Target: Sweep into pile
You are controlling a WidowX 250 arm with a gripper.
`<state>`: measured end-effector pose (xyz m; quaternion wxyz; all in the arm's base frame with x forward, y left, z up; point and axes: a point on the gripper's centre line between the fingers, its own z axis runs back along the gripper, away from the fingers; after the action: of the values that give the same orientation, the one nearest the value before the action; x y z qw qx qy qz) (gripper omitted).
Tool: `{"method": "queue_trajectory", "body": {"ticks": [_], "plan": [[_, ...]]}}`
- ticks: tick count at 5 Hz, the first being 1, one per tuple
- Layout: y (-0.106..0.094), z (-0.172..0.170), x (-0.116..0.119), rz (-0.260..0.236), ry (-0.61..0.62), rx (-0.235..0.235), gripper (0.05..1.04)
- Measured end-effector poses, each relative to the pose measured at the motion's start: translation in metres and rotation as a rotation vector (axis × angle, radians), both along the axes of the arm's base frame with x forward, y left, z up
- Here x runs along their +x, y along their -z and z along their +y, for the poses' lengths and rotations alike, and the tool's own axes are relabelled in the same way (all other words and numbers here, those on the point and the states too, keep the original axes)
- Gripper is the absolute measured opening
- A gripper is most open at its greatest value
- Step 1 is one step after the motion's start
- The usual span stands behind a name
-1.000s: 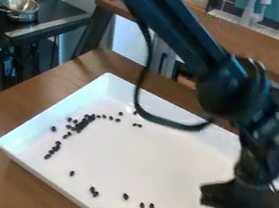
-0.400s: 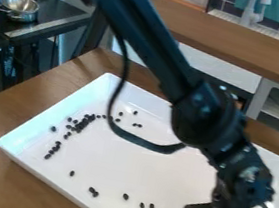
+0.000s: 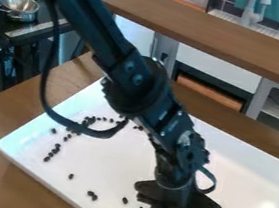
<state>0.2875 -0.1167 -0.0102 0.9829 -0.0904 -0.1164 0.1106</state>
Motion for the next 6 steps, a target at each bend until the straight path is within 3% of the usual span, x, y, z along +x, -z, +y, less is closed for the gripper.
{"method": "queue_trajectory", "body": {"ticks": [5,6], "plan": [[0.005,0.1,0.016,-0.09,0.06,0.179,0.381],[0.004,0.131,0.014,-0.083,0.03,0.195,0.381]]}}
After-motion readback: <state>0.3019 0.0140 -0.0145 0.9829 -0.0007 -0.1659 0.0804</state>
